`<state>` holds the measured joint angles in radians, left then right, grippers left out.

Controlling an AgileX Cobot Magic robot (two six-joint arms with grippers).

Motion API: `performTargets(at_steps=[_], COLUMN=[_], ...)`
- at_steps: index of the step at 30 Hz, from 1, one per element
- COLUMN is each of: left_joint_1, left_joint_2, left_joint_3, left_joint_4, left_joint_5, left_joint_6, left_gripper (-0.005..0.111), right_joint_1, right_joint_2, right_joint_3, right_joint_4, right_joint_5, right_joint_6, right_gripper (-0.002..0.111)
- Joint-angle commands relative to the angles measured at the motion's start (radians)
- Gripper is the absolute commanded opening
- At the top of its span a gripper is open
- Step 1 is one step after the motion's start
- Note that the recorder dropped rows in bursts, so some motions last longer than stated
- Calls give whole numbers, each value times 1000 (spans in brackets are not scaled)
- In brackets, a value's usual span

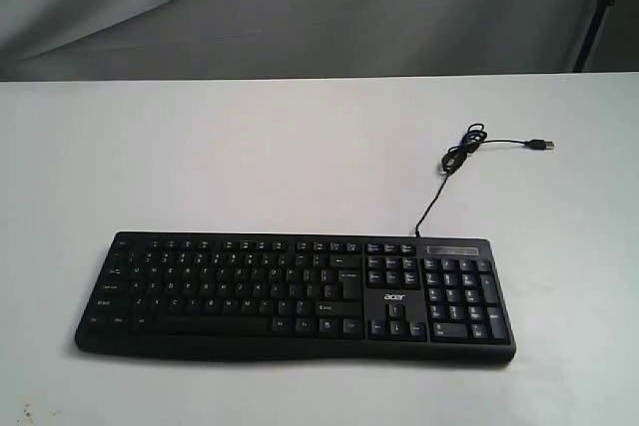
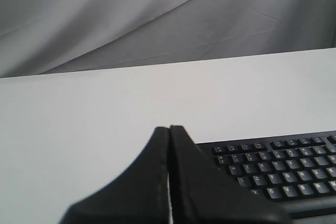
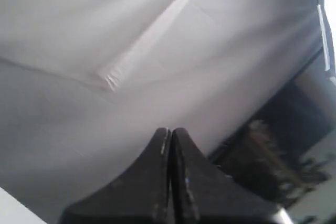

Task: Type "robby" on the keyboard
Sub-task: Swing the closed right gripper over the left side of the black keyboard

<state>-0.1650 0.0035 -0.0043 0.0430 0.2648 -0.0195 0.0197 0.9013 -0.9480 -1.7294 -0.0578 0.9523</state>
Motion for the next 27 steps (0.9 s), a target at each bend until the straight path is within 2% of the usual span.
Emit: performTargets(at_steps=[1,2,3,5,7,9,11,15,18,27], left_joint_1=[-6,-6,-6,-6,-6,-6,-6,-6,-6,-6], left_joint_2=[-3,-3,-3,-3,-3,-3,-3,-3,-3,-3], left_joint_3=[4,4,4,4,4,4,4,4,4,4], left_joint_4=[5,5,5,5,5,5,5,5,5,5], left_joint_5=[-5,-5,-5,-5,-5,-5,-5,-5,-5,-5], left_joint_6=[-3,-3,-3,-3,-3,-3,-3,-3,-3,-3], left_gripper=[0,0,0,0,0,0,0,0,0,0], right_joint_1=[41,57,75,82,58,45,41,41,62,212], right_joint_2=[137,166,204,270,343,427,514,630,702,902], right_joint_3=[-105,-141,-203,-362,-528,-667,-787,-865,-843,-708], right_joint_4=[-15,13,133,499,1062,1570,1929,2173,2229,2266], right_joint_5=[406,518,628,720,750,873,1023,1141,1196,1008], right_joint_6=[-464,-443,-418,-533,-910,-1307,-1537,-1675,-1792,-1992], right_gripper=[0,0,0,0,0,0,0,0,0,0])
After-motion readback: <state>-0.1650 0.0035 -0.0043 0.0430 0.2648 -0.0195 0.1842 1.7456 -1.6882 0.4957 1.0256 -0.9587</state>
